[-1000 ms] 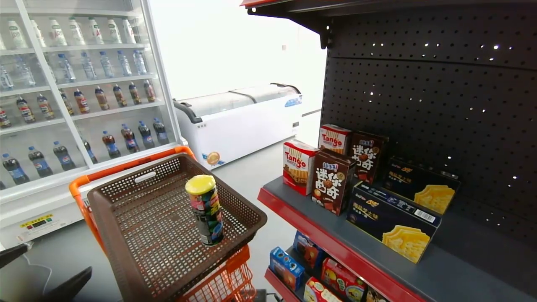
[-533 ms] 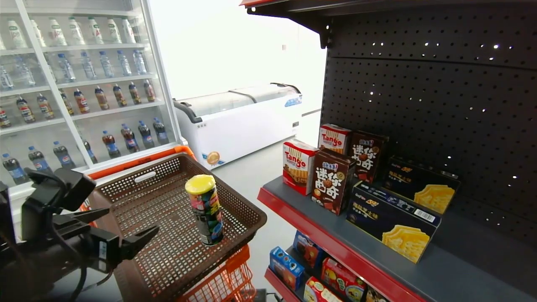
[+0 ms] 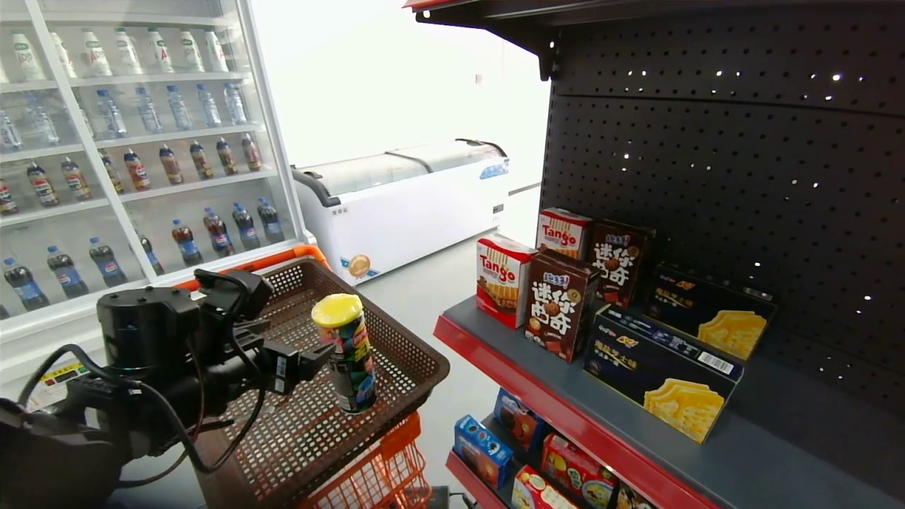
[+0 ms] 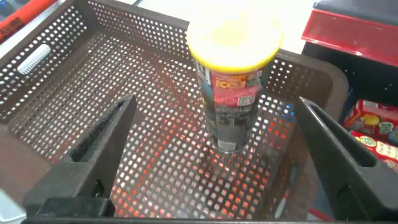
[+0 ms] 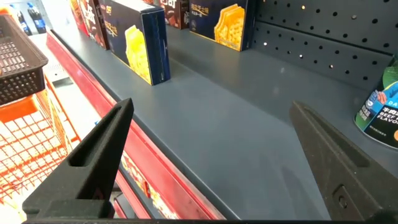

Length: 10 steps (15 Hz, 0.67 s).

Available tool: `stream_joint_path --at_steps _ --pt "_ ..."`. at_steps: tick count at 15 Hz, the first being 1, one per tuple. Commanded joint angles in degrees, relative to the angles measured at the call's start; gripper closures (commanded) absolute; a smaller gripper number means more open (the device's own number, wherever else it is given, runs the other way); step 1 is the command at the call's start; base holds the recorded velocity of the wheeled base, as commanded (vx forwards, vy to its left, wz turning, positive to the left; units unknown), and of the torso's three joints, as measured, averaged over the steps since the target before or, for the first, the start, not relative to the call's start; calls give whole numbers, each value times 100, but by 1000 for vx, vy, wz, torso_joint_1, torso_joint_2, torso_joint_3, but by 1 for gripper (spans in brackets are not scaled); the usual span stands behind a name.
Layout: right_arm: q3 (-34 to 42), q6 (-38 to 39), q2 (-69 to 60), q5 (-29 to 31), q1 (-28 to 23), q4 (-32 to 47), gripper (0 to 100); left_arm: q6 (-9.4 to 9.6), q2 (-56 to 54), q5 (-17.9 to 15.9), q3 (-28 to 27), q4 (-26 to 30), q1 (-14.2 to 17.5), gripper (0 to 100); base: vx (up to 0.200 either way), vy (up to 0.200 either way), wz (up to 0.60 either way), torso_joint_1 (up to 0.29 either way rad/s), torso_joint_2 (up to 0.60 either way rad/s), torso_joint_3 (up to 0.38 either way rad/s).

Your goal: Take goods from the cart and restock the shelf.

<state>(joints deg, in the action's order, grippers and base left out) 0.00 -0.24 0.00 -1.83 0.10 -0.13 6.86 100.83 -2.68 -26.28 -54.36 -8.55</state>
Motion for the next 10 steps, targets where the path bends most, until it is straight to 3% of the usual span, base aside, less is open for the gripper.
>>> stream_joint_path --at_steps 1,7,10 --pt "0 -2 0 -2 -1 -4 0 -27 745 5 79 -356 -33 0 0 0 0 0 0 0" --pt "0 -2 0 -2 -1 -4 0 -45 2046 13 431 -2553 -112 0 0 0 0 0 0 0" --pt "0 -2 0 -2 -1 -4 0 -54 2433 22 361 -2800 -112 0 0 0 0 0 0 0"
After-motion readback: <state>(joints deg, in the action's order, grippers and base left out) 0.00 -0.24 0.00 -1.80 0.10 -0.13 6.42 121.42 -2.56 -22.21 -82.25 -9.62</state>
